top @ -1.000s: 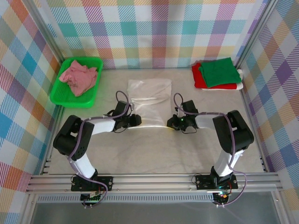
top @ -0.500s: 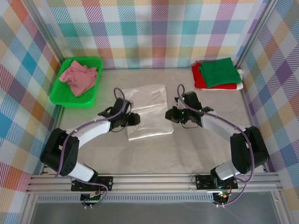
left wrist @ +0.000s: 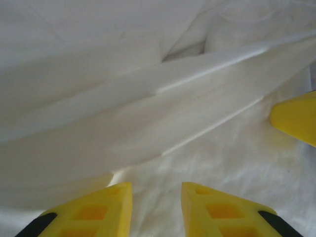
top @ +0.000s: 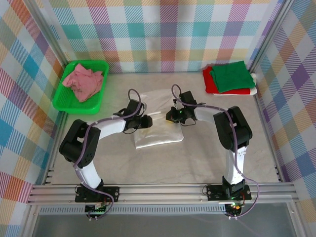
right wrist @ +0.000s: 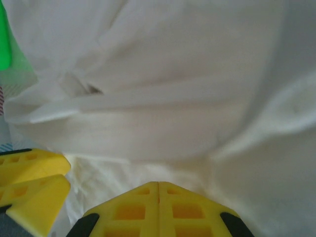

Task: Fold and stack the t-shirts

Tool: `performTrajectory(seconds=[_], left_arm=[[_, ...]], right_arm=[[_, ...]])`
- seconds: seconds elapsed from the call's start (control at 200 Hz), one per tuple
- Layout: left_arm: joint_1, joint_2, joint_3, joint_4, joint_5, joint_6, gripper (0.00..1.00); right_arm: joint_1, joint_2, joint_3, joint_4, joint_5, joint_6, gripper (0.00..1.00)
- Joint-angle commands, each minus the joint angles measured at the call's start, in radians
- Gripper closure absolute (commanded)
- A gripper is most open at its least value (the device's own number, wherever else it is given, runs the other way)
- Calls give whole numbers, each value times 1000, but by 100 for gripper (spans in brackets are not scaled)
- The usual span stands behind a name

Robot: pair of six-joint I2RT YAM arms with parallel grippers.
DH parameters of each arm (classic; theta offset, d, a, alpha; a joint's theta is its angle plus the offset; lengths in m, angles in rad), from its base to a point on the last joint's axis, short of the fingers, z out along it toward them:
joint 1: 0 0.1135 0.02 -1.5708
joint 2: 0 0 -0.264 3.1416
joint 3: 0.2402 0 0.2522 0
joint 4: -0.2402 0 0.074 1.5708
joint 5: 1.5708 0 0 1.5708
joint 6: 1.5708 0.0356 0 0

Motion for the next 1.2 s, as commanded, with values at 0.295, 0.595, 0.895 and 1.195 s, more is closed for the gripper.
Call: performTrajectory(seconds=[0.295,0.595,0.895,1.195], left_arm=[[135,260,307,19,-79,115,68],[229,174,407,-107,-120,116,67],[191,-280,-22,-112,-57,-47,60],[45,-435,-336,-241,123,-225,57]], right_arm=[[-10,188,283,19,46,-20,96],[-53,165,429,-96,26,-100,96],[-47,-198,-21,-99,-12,-74,79],[-48,-410,-298,-229,67,-123,69]])
